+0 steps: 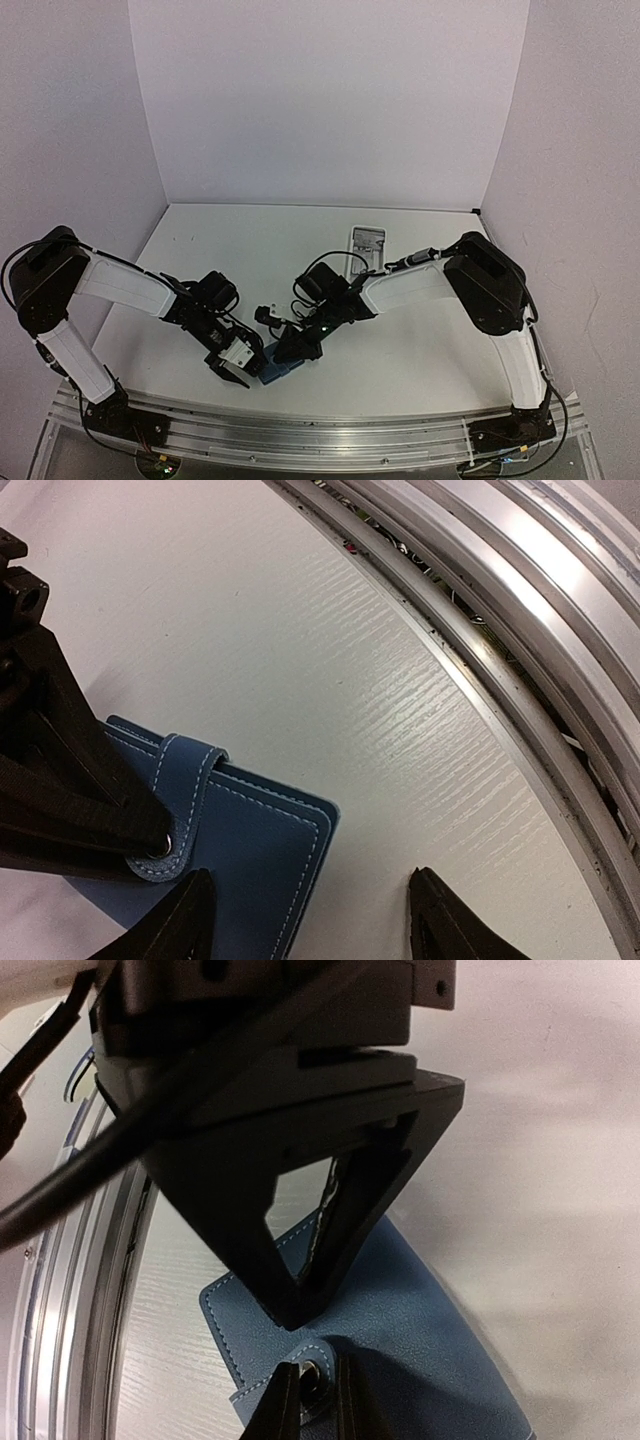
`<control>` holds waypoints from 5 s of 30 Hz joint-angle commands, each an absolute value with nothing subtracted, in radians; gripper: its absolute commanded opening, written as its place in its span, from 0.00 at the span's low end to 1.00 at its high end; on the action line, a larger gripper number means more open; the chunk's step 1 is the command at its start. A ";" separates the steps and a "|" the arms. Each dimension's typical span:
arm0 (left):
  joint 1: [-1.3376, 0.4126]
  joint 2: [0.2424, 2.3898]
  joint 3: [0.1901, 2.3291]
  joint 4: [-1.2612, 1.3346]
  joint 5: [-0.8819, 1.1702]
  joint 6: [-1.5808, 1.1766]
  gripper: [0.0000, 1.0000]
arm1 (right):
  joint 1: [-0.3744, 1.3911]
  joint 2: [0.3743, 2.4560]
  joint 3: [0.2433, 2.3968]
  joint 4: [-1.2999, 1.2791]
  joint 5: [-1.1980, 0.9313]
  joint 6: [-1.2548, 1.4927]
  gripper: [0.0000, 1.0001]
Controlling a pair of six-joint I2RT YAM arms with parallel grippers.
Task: Put the credit cards into the card holder
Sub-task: Close the card holder at the center of the board.
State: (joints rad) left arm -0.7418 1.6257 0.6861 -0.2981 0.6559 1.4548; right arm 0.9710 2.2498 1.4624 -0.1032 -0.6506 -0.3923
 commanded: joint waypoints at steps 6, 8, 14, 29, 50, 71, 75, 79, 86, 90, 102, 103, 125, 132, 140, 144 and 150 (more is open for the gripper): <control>-0.755 1.617 0.682 -0.353 0.644 1.488 0.66 | 0.959 2.314 1.493 -0.122 -0.547 -0.246 0.13; -0.754 1.589 0.684 -0.347 0.655 1.489 0.68 | 0.958 2.319 1.484 -0.124 -0.539 -0.194 0.12; -0.755 1.522 0.631 -0.281 0.627 1.524 0.73 | 0.959 2.315 1.446 -0.131 -0.537 -0.061 0.06; -0.778 1.570 0.645 -0.185 0.557 1.556 0.74 | 0.996 2.304 1.392 -0.139 -0.415 0.072 0.00; -0.802 1.625 0.648 -0.221 0.375 1.588 0.59 | 1.046 2.271 1.396 -0.251 -0.224 0.203 0.00; -0.803 1.625 0.641 -0.285 0.326 1.665 0.50 | 1.106 2.304 1.422 -0.343 -0.128 0.251 0.00; -0.805 1.648 0.642 -0.282 0.308 1.679 0.49 | 1.138 2.327 1.428 -0.412 -0.086 0.251 0.00; -0.806 1.648 0.630 -0.281 0.315 1.694 0.49 | 1.140 2.341 1.423 -0.446 -0.051 0.265 0.00; -0.826 1.672 0.630 -0.280 0.315 1.696 0.48 | 1.163 2.391 1.402 -0.486 -0.074 0.274 0.00; -0.825 1.643 0.596 -0.269 0.323 1.702 0.50 | 1.192 2.399 1.343 -0.484 -0.074 0.267 0.00; -0.847 1.760 0.650 -0.369 0.286 1.736 0.44 | 1.198 2.419 1.240 -0.482 -0.067 0.231 0.00; -0.847 1.770 0.649 -0.379 0.278 1.743 0.44 | 1.198 2.414 1.236 -0.483 -0.069 0.230 0.00; -0.856 1.915 0.714 -0.337 0.150 1.630 0.42 | 1.193 2.294 1.337 -0.491 -0.092 0.238 0.00; -0.854 1.836 0.728 -0.356 0.229 1.556 0.45 | 1.155 2.249 1.426 -0.492 -0.086 0.228 0.00; -0.848 1.524 0.718 -0.383 0.399 1.364 0.52 | 1.151 2.287 1.365 -0.420 -0.114 0.274 0.00; -0.842 1.424 0.820 -0.385 0.469 1.006 0.51 | 1.141 2.293 1.350 -0.386 -0.128 0.315 0.00; -0.663 1.437 0.917 -0.374 0.587 0.322 0.59 | 1.123 2.269 1.298 -0.332 -0.131 0.349 0.00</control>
State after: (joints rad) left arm -0.8005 1.4269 0.8249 -0.4007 0.4931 0.8684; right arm 1.1053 2.1563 1.4029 -0.1215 -0.0975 0.3309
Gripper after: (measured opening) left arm 0.564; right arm 0.003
